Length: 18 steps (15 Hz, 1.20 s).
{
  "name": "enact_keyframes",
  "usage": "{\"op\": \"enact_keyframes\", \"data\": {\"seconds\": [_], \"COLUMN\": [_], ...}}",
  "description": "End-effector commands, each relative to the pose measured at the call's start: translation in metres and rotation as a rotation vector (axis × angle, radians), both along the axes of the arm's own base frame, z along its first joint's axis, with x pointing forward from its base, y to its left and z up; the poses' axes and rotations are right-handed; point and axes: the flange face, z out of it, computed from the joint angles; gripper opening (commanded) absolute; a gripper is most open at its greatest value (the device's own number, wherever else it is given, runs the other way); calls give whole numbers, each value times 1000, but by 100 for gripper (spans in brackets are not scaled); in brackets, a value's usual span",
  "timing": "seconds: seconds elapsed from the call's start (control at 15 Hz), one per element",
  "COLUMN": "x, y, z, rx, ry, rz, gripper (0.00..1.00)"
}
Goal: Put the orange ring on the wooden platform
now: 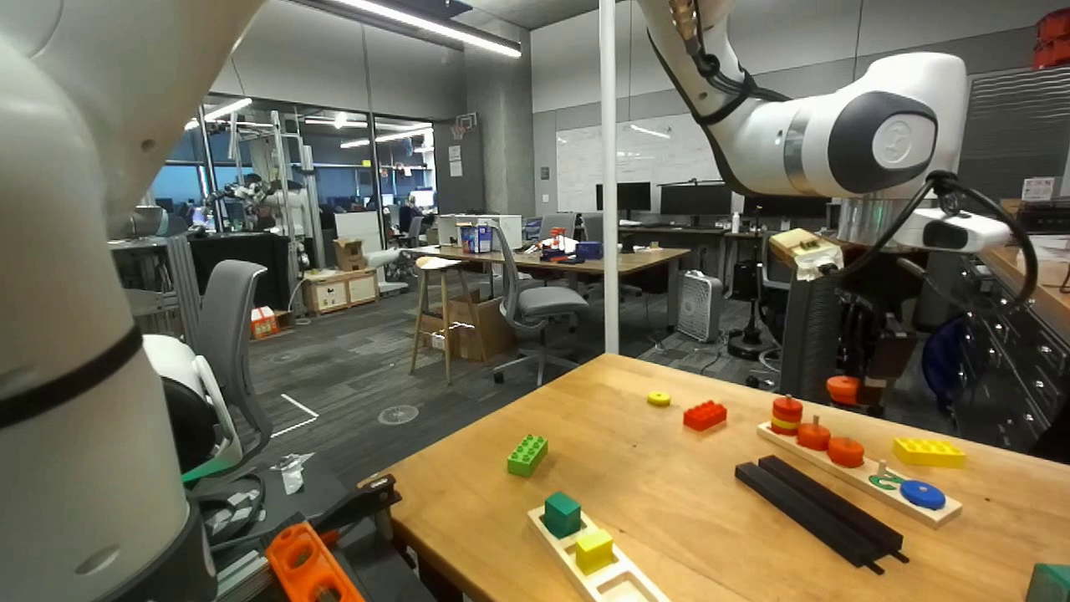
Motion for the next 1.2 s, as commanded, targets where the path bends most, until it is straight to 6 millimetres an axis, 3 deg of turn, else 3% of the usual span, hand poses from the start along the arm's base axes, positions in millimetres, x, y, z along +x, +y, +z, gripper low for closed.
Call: {"op": "enact_keyframes", "data": {"seconds": [0.0,0.6,1.13], "x": [22,36,46], "y": [-15,-46,-60], "z": [-14,-54,-69], "rx": [52,112,140], "ry": [10,58,87], "rz": [-4,-18,-20], "gripper": [23,23,23]}}
